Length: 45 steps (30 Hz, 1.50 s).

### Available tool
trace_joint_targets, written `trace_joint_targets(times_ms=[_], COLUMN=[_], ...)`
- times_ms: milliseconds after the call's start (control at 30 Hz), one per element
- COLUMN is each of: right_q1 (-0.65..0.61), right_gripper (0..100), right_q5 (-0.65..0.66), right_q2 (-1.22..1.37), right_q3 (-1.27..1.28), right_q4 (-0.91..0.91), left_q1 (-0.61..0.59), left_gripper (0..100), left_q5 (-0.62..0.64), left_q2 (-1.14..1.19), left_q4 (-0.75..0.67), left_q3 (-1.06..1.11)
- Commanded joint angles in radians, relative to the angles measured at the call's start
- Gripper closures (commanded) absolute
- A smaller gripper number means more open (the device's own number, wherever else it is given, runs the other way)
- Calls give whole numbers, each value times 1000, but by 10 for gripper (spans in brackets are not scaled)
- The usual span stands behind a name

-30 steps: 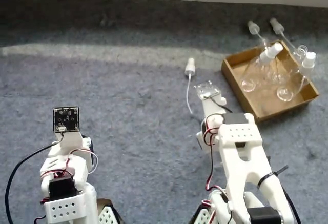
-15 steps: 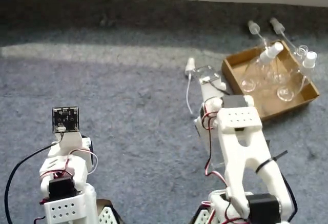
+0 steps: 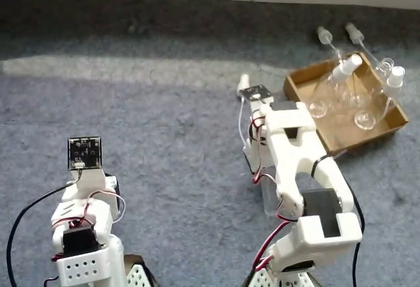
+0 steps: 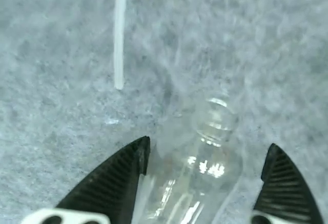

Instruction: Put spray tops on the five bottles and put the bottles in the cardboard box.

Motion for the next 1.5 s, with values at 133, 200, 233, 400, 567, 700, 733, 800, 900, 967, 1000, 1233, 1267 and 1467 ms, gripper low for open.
trace_joint_targets(times_ms=[133, 200, 233, 400, 567, 700, 733, 800, 900, 967, 1000, 1233, 1267, 1467], right_q1=[-13, -13, -13, -15, -13, -15, -15, -15, -13, -10, -10, -8, -8, -12], right_gripper=[692, 692, 692, 693, 755, 763, 764, 765, 812, 863, 882, 900, 900, 900], right_q5=[-15, -44, -83, -143, -189, -190, -190, -190, -190, -192, -193, -193, -192, -192], right_q2=[-10, -7, -5, -4, -2, -2, -2, -4, -5, -8, -8, -12, -12, -104], right_q3=[-53, -51, -51, -51, -48, -48, -47, -28, -13, -15, -15, -15, -15, -13], right_q4=[-10, -10, -12, -12, -10, -10, -10, -15, -18, -15, -12, -12, -10, -8], left_q1=[13, 13, 13, 13, 13, 13, 13, 13, 13, 13, 13, 13, 13, 13], left_gripper=[995, 995, 995, 995, 995, 995, 995, 995, 995, 995, 995, 995, 995, 995], left_q5=[-11, -11, -11, -11, -11, -11, -11, -11, -11, -11, -11, -11, -11, -11], left_q2=[-7, -7, -7, -7, -7, -7, -7, -7, -7, -7, -7, -7, -7, -7], left_q4=[5, 5, 5, 5, 5, 5, 5, 5, 5, 5, 5, 5, 5, 5], left_q3=[19, 19, 19, 19, 19, 19, 19, 19, 19, 19, 19, 19, 19, 19])
